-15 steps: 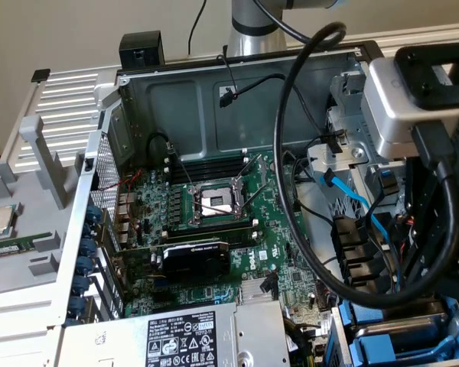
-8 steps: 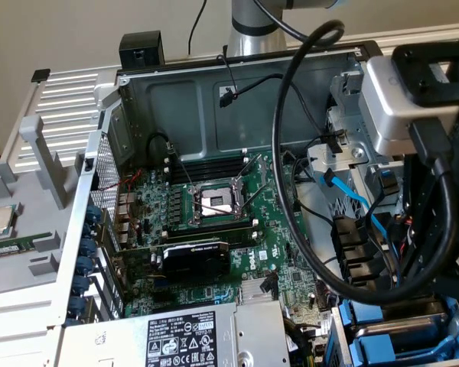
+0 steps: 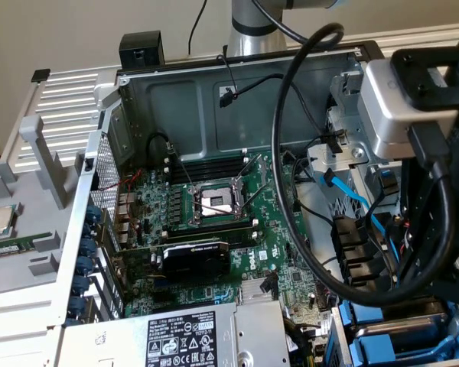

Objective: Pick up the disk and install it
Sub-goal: 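Insert the second disk wire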

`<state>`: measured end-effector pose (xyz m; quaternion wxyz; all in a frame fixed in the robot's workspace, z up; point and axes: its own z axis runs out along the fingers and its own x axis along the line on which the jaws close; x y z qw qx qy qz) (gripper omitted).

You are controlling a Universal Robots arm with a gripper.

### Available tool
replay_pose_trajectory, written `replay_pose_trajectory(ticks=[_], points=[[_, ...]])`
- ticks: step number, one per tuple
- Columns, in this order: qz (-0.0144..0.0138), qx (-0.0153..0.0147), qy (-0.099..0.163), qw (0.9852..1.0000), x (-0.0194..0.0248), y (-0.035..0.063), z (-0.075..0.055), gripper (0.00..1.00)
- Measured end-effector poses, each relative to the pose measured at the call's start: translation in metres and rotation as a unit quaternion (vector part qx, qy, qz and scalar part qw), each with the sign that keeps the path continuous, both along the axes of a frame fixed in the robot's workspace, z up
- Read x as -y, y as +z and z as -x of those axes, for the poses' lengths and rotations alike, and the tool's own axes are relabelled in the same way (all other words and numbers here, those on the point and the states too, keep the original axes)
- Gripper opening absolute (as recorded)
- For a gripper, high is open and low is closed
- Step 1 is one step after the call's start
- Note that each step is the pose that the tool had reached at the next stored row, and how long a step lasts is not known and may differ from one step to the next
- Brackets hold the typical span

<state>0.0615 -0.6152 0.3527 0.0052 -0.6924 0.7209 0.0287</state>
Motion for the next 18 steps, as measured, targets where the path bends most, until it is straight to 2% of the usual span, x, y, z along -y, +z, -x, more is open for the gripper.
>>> replay_pose_trajectory(ticks=[2, 5, 18], points=[[0.0045, -0.0006, 0.0, 1.0, -0.0016, 0.0001, -0.0002, 0.16], [0.0084, -0.0018, 0.0, 1.0, -0.0051, 0.0, -0.0005, 0.16], [0.0089, -0.0029, 0.0, 1.0, -0.0053, -0.0031, -0.0031, 0.16]])
